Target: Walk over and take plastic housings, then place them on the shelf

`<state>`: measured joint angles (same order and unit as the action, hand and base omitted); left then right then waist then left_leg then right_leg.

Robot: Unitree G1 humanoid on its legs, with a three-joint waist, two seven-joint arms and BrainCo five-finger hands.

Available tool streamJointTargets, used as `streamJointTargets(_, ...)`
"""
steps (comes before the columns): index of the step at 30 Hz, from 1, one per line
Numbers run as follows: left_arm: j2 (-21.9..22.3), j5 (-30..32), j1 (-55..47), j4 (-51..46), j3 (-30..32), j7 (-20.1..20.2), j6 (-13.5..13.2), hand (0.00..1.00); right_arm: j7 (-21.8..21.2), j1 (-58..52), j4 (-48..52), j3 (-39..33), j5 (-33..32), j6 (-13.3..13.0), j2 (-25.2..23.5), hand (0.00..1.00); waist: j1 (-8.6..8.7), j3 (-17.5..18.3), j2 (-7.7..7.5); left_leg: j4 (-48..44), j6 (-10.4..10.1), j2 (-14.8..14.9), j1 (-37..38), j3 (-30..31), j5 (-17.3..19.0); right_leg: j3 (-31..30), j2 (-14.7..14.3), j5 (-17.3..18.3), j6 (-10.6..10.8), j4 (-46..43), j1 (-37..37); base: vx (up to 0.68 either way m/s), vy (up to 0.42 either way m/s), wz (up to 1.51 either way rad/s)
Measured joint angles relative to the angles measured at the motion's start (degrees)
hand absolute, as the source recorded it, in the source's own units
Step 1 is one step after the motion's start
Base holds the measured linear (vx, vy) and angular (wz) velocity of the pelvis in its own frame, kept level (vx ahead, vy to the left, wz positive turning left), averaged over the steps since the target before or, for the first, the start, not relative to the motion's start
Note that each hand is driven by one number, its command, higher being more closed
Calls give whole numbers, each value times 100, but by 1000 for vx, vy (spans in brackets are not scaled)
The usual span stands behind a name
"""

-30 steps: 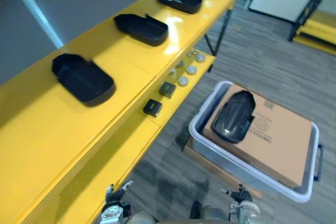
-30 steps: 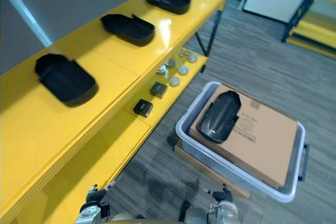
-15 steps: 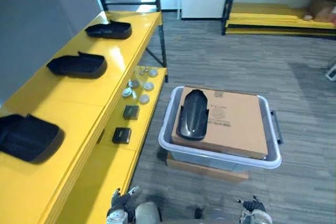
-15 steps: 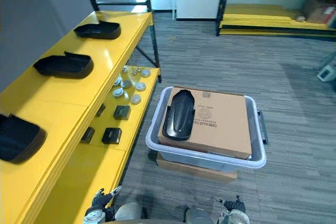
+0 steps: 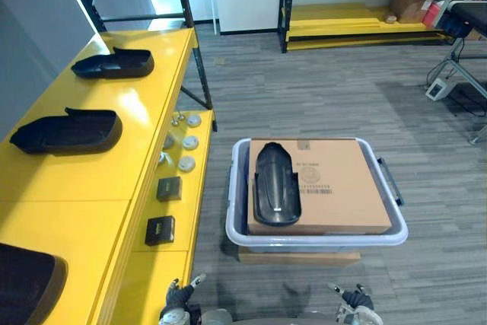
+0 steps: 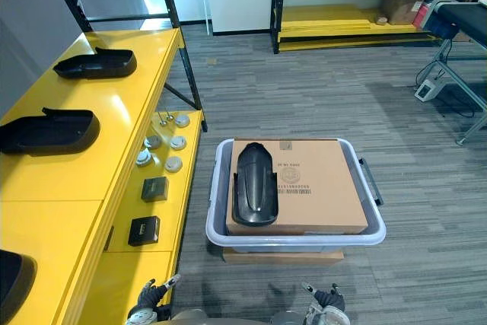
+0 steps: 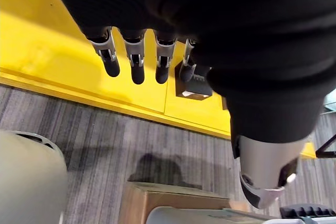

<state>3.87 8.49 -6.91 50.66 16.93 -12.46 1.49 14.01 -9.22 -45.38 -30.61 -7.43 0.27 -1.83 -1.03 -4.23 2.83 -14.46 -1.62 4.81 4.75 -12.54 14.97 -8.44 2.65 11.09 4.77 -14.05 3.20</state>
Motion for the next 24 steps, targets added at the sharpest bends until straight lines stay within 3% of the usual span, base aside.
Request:
streamJointTargets(4,-6,1,-102,-6,154,-8,50,0,282,-135,995,-553,-151,10,17,0,10,11,-58,362,-51,-5,225,-4,-240,76,-18,-117,-41,25,75,61,-20,3)
streamJointTargets(8,18,7,-183,-86,148,-11,55,0,726,-301,3083,-1015,-114,1,303,0,27,25,-79,353,-65,-4,215,56,-258,288,7,-116,-41,48,102,32,-28,7)
streamJointTargets(13,8,7,-311,-216,97,-11,48,0,993,-96,4638,-1026,154,-182,666,0,26,83,-178,356,-152,-7,194,164,-314,415,30,-116,-41,214,183,1,-34,8)
streamJointTargets(18,-81,28,-356,-293,-204,5,33,0,744,110,5443,45,560,-272,1034,0,33,57,-232,392,-101,-14,104,379,-368,664,32,-113,-44,226,175,-25,-41,15)
streamJointTargets(20,-157,118,-351,-301,-386,14,-26,0,421,251,5465,690,834,-376,1268,0,32,54,-263,513,-91,-99,44,531,-528,694,88,-111,-47,235,135,-51,-21,33)
streamJointTargets(24,-319,122,-328,-304,-563,123,-117,0,-119,707,4290,1300,1308,-482,1496,0,1,77,-291,841,-52,-191,-70,897,-733,939,144,-112,-47,237,40,-54,-20,47)
